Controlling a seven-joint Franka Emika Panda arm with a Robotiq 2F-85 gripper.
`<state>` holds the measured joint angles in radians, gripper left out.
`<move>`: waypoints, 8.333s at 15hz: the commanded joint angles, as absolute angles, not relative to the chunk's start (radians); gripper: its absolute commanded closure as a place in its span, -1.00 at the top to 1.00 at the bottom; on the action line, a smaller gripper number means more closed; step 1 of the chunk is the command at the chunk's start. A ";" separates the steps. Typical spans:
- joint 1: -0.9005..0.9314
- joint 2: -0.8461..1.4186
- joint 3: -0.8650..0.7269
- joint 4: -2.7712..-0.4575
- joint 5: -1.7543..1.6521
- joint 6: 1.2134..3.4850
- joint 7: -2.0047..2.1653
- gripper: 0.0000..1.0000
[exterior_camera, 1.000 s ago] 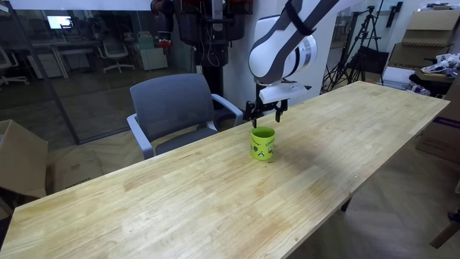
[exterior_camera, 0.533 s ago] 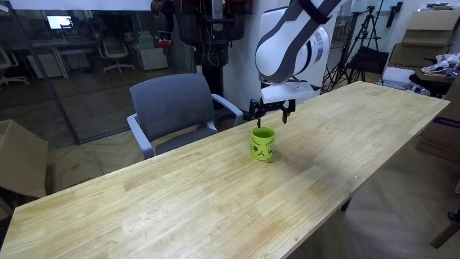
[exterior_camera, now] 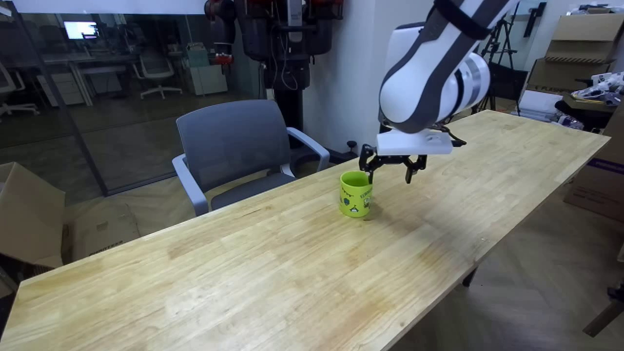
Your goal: Move the yellow mug forward
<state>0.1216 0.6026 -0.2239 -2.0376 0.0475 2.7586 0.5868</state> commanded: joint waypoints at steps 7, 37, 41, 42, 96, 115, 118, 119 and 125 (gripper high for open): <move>0.126 0.574 -0.281 -2.115 0.076 2.972 0.510 1.00; -0.294 0.744 0.131 -1.806 0.359 2.626 -0.041 1.00; -0.298 0.772 0.133 -1.772 0.357 2.608 -0.064 0.34; -0.296 0.776 0.130 -1.765 0.354 2.604 -0.065 0.17; -0.105 0.430 -0.017 -2.454 0.138 3.308 0.652 -0.95; -0.927 0.598 0.755 -2.428 0.042 3.262 0.432 0.36; -0.927 0.598 0.761 -2.429 0.046 3.262 0.433 0.35; -0.927 0.598 0.761 -2.430 0.046 3.262 0.433 0.35; -0.927 0.598 0.761 -2.430 0.047 3.262 0.432 0.35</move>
